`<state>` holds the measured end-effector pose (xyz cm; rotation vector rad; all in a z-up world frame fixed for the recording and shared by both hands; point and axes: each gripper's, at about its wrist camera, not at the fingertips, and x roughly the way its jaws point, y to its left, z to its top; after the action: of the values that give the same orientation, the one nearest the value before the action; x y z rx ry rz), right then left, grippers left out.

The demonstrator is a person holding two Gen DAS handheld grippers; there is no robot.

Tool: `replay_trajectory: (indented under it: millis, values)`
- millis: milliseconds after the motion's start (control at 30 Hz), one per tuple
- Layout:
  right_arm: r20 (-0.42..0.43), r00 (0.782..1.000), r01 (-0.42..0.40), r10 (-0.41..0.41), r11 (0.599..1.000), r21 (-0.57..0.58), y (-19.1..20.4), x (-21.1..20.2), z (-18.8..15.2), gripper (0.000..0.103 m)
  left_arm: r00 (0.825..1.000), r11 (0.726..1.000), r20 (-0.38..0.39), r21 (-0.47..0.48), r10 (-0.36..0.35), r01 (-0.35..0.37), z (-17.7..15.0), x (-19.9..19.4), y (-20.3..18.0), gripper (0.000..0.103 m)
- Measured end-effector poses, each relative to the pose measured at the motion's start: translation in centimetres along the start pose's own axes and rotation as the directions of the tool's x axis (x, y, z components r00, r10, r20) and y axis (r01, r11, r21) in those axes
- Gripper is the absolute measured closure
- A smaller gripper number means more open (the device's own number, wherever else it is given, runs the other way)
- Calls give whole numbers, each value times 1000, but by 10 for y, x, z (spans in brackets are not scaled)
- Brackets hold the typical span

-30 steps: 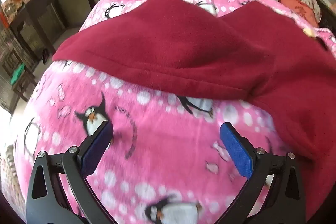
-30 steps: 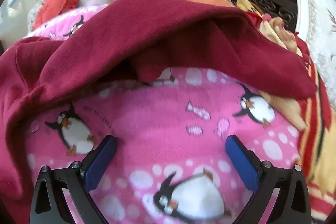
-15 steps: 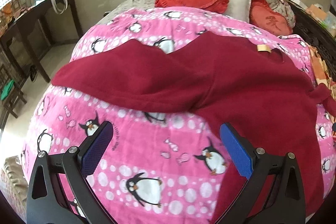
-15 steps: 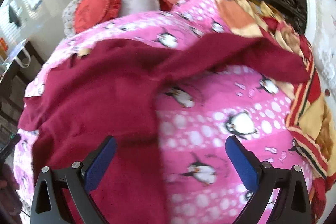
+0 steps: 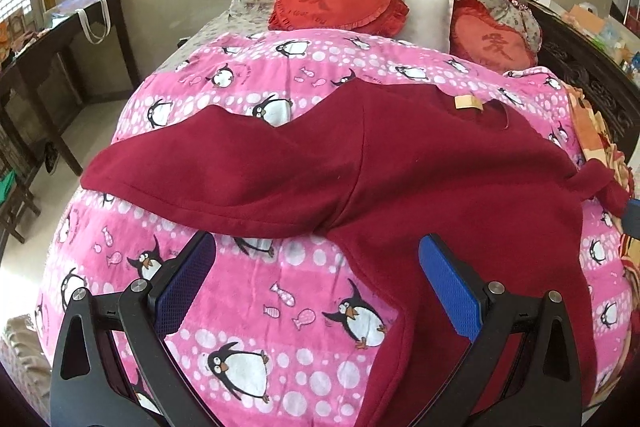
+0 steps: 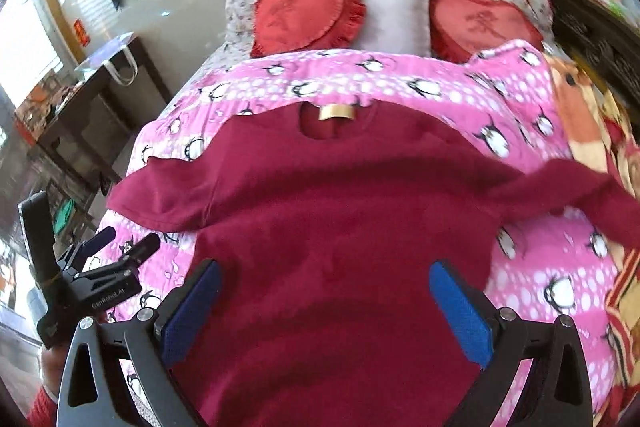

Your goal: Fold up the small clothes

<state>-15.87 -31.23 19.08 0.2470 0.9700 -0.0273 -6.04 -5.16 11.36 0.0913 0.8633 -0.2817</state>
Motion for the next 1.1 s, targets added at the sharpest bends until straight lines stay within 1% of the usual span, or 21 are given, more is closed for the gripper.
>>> replay_trajectory:
  millis: [167, 433, 533, 667, 933, 1100]
  values:
    - [16, 1000, 12, -12, 1000, -20, 14, 14, 4, 0, 1000, 1000, -8, 2, 10, -10, 0, 5, 2, 1]
    - [14, 999, 29, -29, 999, -23, 12, 27, 1, 0, 1000, 1000, -22, -4, 15, -15, 0, 15, 4, 1]
    - [18, 999, 46, -46, 999, -16, 8, 29, 1, 0, 1000, 1000, -25, 0, 8, -8, 1, 18, 0, 1]
    - [8, 999, 49, -49, 999, 2, 0, 34, 1, 0, 1000, 1000, -28, 4, -5, 6, 4, 20, -8, 1]
    - [-12, 997, 79, -79, 997, 21, -14, 45, 0, 0, 999, 999, -37, 19, -26, 27, 9, 27, -24, 1]
    - [-17, 997, 79, -79, 996, 40, -21, 50, 1, 0, 998, 999, -51, 3, -41, 41, 13, 32, -29, 1]
